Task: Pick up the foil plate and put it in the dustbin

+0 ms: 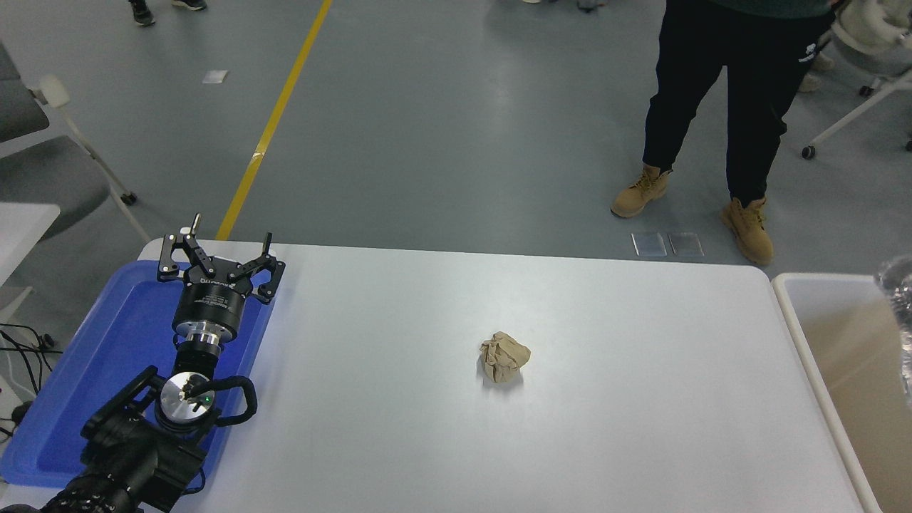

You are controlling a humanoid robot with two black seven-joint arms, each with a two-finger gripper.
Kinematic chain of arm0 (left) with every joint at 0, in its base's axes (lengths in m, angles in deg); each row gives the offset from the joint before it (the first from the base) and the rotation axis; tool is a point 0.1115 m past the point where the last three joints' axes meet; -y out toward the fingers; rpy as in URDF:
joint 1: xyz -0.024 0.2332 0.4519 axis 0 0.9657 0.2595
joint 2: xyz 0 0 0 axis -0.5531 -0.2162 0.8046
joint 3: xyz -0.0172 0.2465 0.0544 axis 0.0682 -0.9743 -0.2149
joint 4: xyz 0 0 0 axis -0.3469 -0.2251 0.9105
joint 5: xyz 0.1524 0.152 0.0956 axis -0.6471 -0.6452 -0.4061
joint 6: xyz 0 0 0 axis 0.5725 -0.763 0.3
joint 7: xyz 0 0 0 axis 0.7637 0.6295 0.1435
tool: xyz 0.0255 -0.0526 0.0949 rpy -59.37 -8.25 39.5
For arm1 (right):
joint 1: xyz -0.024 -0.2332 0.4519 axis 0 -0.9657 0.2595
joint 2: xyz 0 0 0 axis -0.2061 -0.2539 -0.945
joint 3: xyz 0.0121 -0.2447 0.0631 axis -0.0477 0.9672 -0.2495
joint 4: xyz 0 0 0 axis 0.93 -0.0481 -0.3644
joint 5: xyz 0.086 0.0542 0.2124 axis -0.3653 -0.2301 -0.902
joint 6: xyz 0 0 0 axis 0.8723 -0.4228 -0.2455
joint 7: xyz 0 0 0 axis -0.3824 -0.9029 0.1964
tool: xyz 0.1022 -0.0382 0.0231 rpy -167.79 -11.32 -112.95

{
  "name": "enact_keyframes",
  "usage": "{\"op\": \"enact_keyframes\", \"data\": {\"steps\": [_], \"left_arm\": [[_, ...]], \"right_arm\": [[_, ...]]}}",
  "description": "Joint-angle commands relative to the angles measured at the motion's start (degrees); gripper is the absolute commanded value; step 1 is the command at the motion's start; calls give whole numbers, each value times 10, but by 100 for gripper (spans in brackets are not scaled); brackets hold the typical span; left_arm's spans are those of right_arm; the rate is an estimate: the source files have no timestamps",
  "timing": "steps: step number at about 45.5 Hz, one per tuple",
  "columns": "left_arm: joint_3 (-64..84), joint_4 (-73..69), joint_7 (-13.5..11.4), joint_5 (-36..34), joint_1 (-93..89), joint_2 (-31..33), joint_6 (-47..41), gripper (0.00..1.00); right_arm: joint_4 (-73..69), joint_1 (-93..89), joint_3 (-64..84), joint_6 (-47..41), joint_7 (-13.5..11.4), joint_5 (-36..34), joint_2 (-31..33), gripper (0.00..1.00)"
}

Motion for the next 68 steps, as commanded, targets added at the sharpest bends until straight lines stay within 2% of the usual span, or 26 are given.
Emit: {"op": "enact_keyframes", "data": {"steps": [1,21,23,24,25,27,60,68], "left_arm": [[0,0,0,0,0,0,0,100],[0,0,0,0,0,0,0,100],[0,0,0,0,0,0,0,100],[0,0,0,0,0,0,0,100],[0,0,0,0,0,0,0,100],[0,1,0,0,0,0,0,100],[0,0,0,0,0,0,0,100],[0,0,0,0,0,0,0,100]], "right_arm": [[37,-43,-5,21,2,6,-30,0],[47,-64,-26,20,2,5,-40,0],[47,-64,-26,20,2,5,-40,4],[48,-64,-26,20,2,5,-40,13],[48,-65,-26,20,2,5,-40,35],[48,-64,-27,20,1,1,-40,100],[52,-77,-62,18,1,-1,-40,100],[40,-80,-62,17,1,-58,-39,100]]}}
